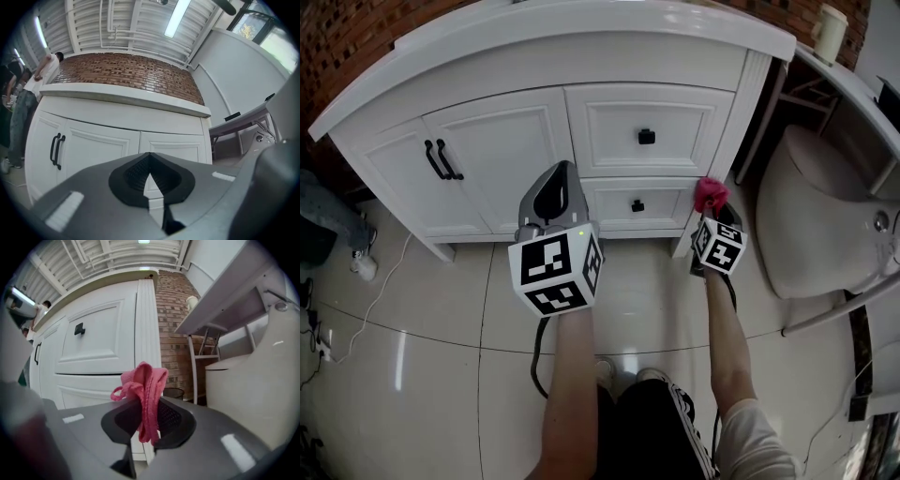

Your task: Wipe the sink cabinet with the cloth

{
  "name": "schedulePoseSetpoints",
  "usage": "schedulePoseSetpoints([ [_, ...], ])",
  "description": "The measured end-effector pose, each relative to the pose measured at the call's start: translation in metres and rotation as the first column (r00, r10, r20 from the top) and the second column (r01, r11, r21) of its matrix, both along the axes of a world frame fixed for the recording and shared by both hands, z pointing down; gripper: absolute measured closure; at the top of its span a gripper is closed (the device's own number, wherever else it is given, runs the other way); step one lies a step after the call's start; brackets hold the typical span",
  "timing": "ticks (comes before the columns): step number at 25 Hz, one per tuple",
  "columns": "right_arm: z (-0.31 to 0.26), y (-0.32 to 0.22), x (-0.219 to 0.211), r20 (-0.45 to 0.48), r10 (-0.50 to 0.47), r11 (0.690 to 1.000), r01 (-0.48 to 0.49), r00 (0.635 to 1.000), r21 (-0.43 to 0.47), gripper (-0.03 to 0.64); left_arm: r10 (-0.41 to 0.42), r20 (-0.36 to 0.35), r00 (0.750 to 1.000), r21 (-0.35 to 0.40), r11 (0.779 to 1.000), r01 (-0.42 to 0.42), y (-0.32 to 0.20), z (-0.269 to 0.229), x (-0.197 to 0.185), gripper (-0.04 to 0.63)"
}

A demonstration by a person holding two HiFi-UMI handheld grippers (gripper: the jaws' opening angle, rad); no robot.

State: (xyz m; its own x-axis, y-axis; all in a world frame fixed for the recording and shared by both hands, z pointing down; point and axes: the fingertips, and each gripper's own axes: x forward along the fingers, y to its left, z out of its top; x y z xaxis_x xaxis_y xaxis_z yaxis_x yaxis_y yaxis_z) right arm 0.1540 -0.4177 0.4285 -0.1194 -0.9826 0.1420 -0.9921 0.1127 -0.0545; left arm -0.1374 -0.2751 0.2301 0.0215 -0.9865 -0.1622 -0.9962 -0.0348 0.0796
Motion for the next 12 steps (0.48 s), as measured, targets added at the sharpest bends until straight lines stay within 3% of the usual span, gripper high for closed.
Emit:
schedulePoseSetpoints([
  [3,-0.002,0.021,-0.019,0.049,-0.029,0.999,0.028,0.998,0.035,0.557,-0.022,0.031,0.999,0.007,1.000,0.022,-0.001,0.000,0.002,0.580],
  [6,-0.006,0.049,-0.079,0.111,-0.162,0.985,0.155,0.980,0.074,0.557,0.011,0.046,0.999,0.015,1.000,-0.012,-0.012,0.011,0.017,0.580],
  [7,-0.006,0.058,-0.105,0.133,-0.220,0.974,0.210,0.966,0.082,0.557,0.047,0.084,0.995,0.020,0.999,-0.049,-0.015,0.017,0.025,0.581],
  [9,-0.004,0.073,-0.160,0.154,-0.345,0.938,0.334,0.926,0.093,0.557,0.080,0.171,0.982,0.018,0.996,-0.084,-0.016,0.036,0.026,0.581],
  [12,0.013,0.088,-0.243,0.129,-0.510,0.860,0.503,0.850,0.084,0.557,0.024,0.098,0.995,0.028,0.999,-0.027,-0.006,0.057,-0.009,0.581],
])
